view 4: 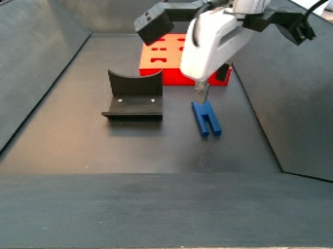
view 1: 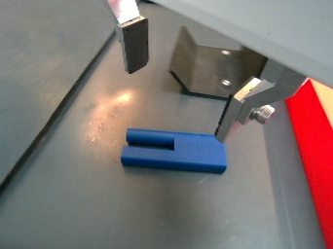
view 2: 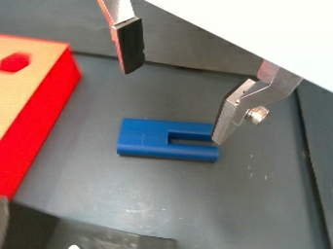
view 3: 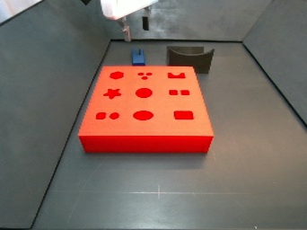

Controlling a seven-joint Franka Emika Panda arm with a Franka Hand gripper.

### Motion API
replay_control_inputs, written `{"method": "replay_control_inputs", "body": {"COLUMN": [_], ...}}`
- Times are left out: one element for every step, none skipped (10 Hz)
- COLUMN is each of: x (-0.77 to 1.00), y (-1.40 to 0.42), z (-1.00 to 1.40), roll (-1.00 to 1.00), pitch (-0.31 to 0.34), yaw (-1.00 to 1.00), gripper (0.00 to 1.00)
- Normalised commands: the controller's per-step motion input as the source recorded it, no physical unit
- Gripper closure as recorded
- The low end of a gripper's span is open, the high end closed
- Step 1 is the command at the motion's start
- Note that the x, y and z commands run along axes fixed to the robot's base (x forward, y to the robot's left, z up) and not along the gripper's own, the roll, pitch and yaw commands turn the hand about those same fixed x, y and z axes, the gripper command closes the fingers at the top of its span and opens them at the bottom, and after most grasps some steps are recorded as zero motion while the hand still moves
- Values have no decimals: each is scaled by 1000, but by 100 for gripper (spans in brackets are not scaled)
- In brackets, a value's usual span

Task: Pick up the square-circle object. Move up. Rotate the square-circle object. Place the square-circle object on the fixture. Regrasp the square-circle object. Move to above the board. Insert the square-circle object.
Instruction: Rotate the square-circle object.

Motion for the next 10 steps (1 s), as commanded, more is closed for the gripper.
{"method": "replay_control_inputs", "body": {"x": [28,28,28,28,28,28,28,28,28,28], "y": [-5,-5,-4,-4,-4,-4,-4,-4,-4,-4], "z": [-38,-38,-38,-38,-37,-37,-37,-36,-36,-36], "roll": [-1,-1,-1,-1,-1,-1,-2,-2,-2,-2], "pitch": [3,4,4,4,4,4,4,4,5,5], "yaw": [1000,1000,1000,1000,1000,1000,1000,1000,1000,1000], "gripper": [0,0,0,0,0,0,0,0,0,0]}}
